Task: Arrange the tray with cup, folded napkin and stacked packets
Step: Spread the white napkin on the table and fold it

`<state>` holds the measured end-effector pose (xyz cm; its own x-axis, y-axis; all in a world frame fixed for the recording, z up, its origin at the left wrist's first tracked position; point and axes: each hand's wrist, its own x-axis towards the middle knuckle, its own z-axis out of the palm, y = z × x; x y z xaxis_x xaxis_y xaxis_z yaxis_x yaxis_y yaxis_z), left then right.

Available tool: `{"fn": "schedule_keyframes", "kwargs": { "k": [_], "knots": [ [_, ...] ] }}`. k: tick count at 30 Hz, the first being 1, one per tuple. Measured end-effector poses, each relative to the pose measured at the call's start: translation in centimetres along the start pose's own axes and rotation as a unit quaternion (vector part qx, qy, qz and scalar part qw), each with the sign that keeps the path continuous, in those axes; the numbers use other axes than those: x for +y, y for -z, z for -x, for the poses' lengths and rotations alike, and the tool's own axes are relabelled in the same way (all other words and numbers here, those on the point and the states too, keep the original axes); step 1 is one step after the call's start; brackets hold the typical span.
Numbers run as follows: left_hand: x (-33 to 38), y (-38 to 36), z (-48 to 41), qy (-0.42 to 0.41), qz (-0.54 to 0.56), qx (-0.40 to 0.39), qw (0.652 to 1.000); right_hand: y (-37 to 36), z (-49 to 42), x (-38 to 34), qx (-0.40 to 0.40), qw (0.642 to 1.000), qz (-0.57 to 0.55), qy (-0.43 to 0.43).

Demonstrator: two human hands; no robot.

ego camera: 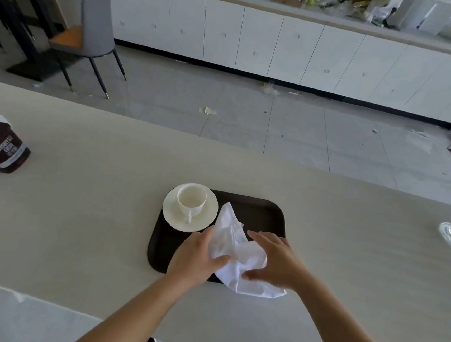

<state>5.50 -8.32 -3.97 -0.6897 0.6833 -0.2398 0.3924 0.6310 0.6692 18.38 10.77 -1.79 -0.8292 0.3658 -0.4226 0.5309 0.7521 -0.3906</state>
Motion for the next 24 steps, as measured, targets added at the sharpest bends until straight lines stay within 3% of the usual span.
{"fn": "schedule_keyframes", "kwargs": {
  "k": [3,7,12,20,24],
  "knots": [
    [0.9,-0.8,-1.0,0.024,-0.04,-0.014,0.999,-1.2,-0.2,0.9,-0.021,0.998,0.057,-0.006],
    [2.1,-1.2,-1.5,-0.001,-0.1,0.028,0.995,-2.4,-0.3,1.0,0.086,0.994,0.059,0.014],
    [4.3,0.5,-1.3,0.038,0.116,0.085,0.989,0.0,1.2,1.0,0.226,0.972,-0.048,0.044],
    [13.4,4.9,-2.6,-0.11,0.302,0.173,0.931,9.7,5.2,1.9,0.422,0.892,-0.117,0.113],
    [18.3,4.2,-3.5,-0.15,0.326,0.174,0.917,12.0,7.6,5.8,0.449,0.868,-0.209,0.046]
  ]
}}
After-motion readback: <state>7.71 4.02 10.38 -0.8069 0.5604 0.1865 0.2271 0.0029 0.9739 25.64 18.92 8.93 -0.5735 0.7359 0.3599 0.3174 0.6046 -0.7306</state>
